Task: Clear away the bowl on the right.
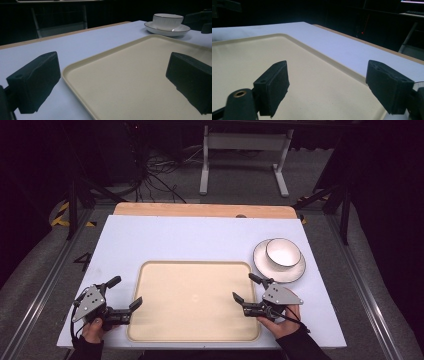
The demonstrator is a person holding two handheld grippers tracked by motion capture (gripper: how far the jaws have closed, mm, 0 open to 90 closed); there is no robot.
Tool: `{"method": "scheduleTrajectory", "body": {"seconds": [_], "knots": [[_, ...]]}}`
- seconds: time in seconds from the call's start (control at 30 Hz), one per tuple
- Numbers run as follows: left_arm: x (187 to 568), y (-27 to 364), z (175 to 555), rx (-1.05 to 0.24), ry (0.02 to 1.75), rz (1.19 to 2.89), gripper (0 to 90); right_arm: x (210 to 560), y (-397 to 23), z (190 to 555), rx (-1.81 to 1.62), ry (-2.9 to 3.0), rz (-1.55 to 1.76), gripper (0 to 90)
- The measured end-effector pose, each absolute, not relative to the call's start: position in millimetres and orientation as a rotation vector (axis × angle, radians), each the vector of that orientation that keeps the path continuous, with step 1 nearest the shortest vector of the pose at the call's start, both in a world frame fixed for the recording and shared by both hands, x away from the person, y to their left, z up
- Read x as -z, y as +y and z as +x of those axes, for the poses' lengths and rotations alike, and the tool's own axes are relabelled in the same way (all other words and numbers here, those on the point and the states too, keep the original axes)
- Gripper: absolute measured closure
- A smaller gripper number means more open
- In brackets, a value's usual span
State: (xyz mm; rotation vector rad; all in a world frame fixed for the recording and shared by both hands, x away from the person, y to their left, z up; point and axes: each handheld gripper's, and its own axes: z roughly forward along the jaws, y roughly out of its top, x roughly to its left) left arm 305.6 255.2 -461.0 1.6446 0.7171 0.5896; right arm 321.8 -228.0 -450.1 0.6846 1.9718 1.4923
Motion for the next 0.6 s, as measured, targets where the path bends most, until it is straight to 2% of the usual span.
{"method": "scheduleTrajectory", "body": {"seconds": [0.6], "knots": [[460.9, 254.9, 305.3, -0.593, 0.726, 1.647, 0.1, 448.1, -230.9, 321.7, -1.506, 1.963, 0.707, 18.2]]}}
